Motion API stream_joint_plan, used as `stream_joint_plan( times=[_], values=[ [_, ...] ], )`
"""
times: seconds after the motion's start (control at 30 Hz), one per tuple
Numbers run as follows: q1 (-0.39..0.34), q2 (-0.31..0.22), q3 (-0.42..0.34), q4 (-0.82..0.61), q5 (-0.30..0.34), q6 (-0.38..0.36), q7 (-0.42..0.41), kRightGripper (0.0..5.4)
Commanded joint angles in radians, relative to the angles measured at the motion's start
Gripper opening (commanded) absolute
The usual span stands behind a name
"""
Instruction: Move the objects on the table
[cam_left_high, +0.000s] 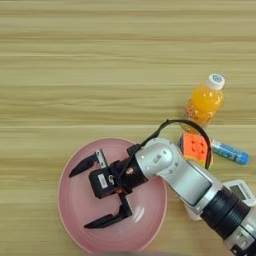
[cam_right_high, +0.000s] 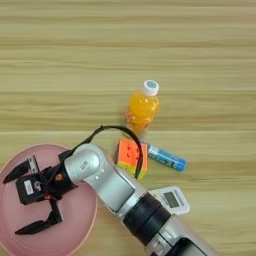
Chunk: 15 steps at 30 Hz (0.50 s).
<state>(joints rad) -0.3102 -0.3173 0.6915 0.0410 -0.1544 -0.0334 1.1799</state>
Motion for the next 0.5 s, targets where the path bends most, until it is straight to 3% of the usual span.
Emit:
stream_joint_plan(
  times=[0.03,0.5],
  values=[
    [-0.022,-0.025,0.002,0.019,-0.060,0.007,-0.048,5.38],
    [-0.027,-0.001,-0.029,0.019,-0.028,0.021,-0.076,5.38]
  ],
)
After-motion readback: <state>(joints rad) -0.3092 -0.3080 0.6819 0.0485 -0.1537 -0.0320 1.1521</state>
